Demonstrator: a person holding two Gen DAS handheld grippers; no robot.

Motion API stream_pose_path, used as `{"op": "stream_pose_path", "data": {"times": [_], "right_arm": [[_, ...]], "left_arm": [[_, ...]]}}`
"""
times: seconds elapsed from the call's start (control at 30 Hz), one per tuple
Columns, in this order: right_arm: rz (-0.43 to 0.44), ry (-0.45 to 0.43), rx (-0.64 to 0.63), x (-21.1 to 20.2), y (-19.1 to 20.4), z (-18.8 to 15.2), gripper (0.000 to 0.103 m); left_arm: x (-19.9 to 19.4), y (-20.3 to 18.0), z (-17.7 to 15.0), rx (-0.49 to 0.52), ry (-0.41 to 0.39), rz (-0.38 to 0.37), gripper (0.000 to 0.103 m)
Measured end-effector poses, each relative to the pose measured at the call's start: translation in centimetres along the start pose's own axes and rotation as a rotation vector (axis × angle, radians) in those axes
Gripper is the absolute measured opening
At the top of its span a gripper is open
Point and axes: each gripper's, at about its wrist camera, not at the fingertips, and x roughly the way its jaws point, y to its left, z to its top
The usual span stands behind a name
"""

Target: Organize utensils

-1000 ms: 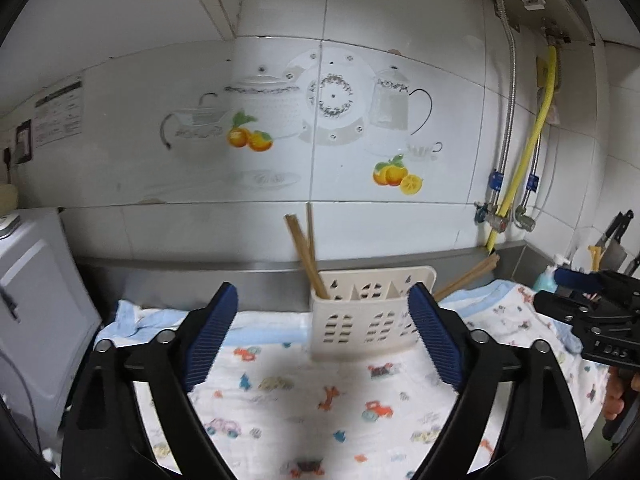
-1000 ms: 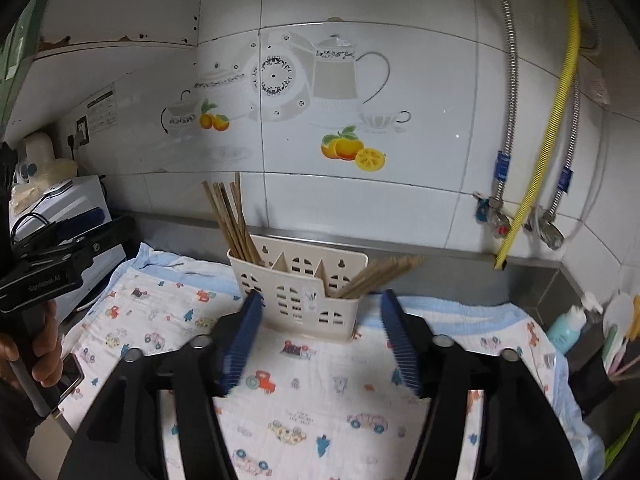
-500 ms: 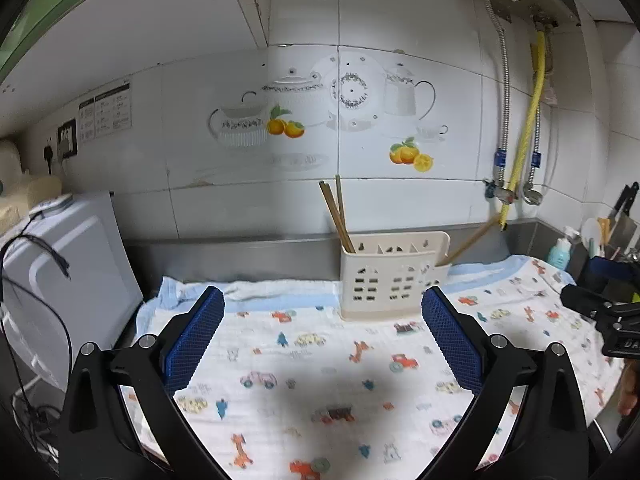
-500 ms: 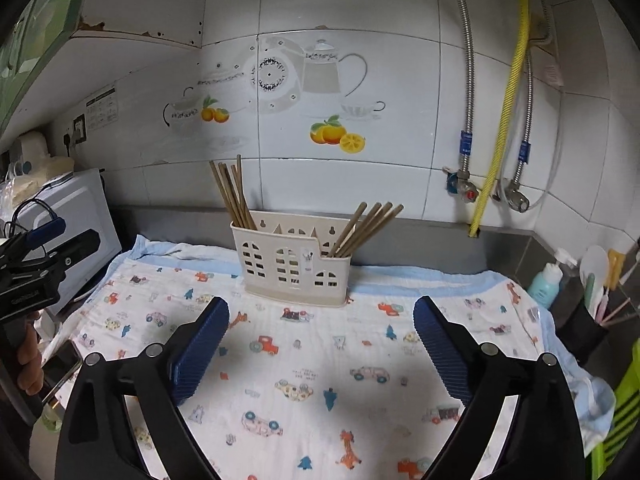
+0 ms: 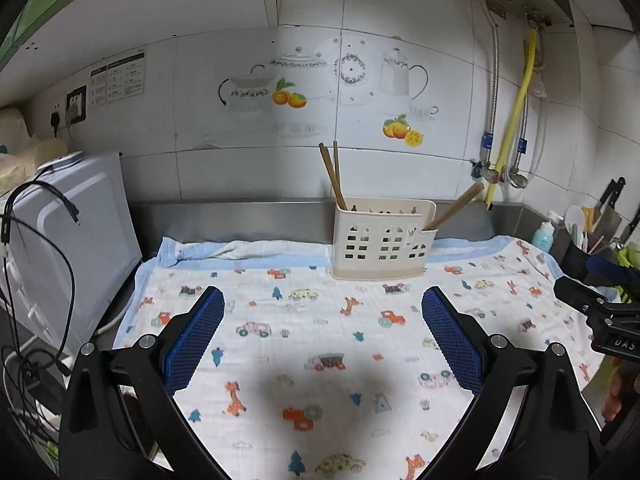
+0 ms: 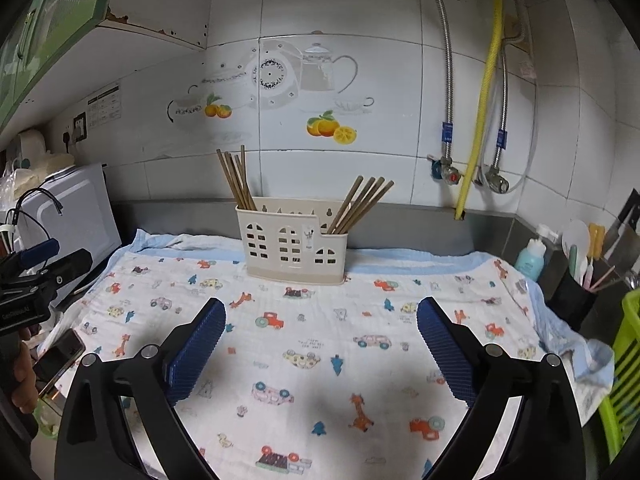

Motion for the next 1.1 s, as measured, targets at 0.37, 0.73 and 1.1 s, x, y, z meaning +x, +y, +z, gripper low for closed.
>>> {"op": "stream_pose_path", "data": {"times": [0.37, 0.73, 1.1], "right_arm": [[-0.002, -0.006, 0.027, -2.3, 0.5, -2.4, 0.094], [-0.016, -0.005, 0.030, -2.9, 0.0, -3.5, 0.095], [-0.011, 0.015, 0.030, -2.9, -0.2, -4.8, 0.095]], "left_arm": [[-1.7, -1.0, -2.6, -0.019, 0.012, 0.005, 0.098], [-3.1, -1.3, -3.5, -0.034, 0.009, -0.016, 0.098], [-3.4, -2.0, -4.9, -0.003, 0.036, -0.002, 0.098]]}}
